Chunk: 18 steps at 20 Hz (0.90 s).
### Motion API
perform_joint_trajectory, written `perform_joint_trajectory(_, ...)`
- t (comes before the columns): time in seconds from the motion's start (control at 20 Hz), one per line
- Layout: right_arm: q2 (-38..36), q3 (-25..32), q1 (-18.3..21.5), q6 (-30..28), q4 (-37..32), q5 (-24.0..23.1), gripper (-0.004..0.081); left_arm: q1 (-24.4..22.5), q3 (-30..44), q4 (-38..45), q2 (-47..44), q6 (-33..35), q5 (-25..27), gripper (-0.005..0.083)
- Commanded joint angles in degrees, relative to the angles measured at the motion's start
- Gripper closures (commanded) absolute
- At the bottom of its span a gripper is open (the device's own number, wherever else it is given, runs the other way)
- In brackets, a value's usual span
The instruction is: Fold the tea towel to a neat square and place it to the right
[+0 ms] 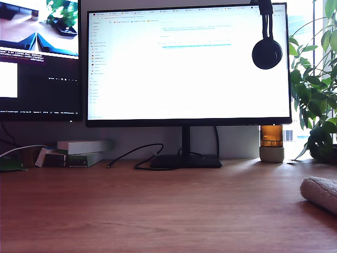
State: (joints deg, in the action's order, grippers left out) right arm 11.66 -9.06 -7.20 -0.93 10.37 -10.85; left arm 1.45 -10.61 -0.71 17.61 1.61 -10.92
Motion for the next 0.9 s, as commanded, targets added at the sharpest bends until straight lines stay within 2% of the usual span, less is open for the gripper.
perform_joint_trajectory(0.0,-3.9,0.7,0.2,0.3,1.9,0.9,0.0781,-0.1,1.9,-1.0,-2.9,-0.2,0.9,0.0796)
perform_joint_trajectory(0.1,-8.3,0.7,0.1,0.1,5.4,3.9,0.0781,-0.1,2.5,-4.4,-6.7,-0.4,1.2,0.0796)
perform_joint_trajectory(0.2,-11.7,0.7,0.1,1.2,8.3,4.5,0.0780,-0.1,2.8,-8.2,-9.9,-0.8,1.2,0.0796)
perform_joint_trajectory(0.3,-11.3,0.6,0.1,1.2,10.0,4.5,0.0781,-0.1,2.8,-11.6,-12.0,-2.8,0.5,0.0796)
perform_joint_trajectory(0.35,-11.2,0.6,0.1,2.6,11.3,4.7,0.0781,-0.1,2.8,-13.2,-12.6,-3.0,0.5,0.0796)
perform_joint_trajectory(0.7,-11.2,0.6,0.1,2.6,20.4,4.7,0.0781,-0.1,2.8,-21.4,-12.8,-3.1,0.5,0.0796)
perform_joint_trajectory(0.85,-11.2,0.6,0.1,2.6,22.0,4.7,0.0781,-0.1,2.8,-24.8,-12.8,-3.1,0.5,0.0796)
